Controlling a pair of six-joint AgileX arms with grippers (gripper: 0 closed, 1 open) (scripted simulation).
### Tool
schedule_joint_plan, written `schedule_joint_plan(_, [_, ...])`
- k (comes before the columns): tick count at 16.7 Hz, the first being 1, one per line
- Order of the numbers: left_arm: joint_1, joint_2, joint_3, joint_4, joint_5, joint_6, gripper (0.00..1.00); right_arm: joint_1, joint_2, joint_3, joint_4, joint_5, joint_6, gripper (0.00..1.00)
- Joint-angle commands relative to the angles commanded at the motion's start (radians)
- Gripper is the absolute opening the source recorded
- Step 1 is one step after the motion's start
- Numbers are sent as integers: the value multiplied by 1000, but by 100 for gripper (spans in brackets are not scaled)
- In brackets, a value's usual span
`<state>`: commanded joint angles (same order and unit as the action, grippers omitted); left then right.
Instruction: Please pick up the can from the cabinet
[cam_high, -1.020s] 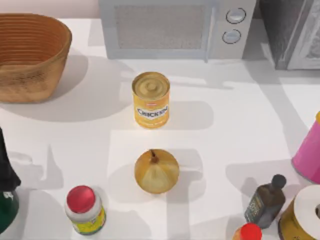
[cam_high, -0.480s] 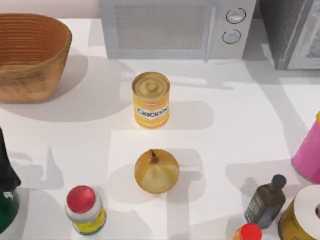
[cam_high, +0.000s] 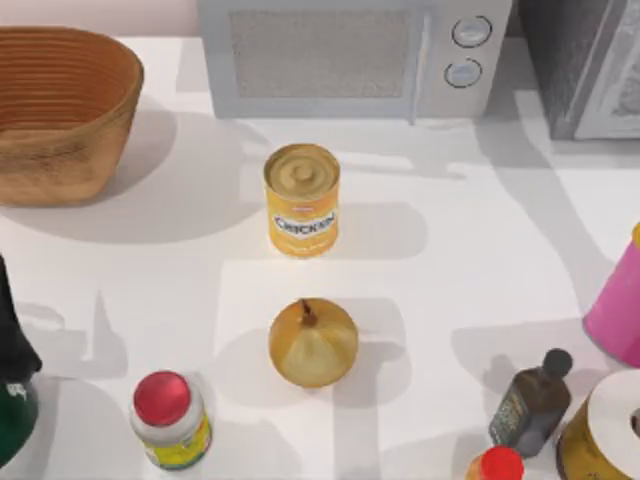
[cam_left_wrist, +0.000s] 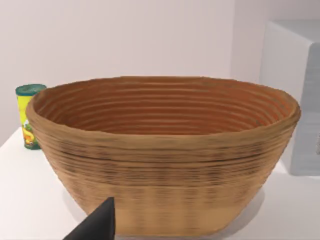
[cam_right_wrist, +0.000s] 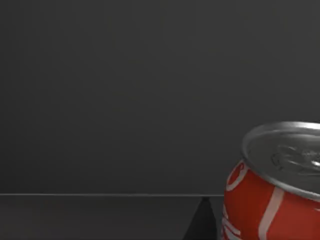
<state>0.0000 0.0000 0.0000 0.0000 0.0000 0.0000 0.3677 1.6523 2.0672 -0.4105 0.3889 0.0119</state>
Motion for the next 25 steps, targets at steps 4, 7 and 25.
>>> schedule_joint_plan(4, [0,0,0,0,0,0,100,92,-193,-77,-111,91,0,0])
schedule_joint_plan(7, [0,0,0,0,0,0,100,132,-266,-108,-158,129,0,0])
schedule_joint_plan(25, [0,0,0,0,0,0,100,-89,-876,-1015,90,-95,-8,0])
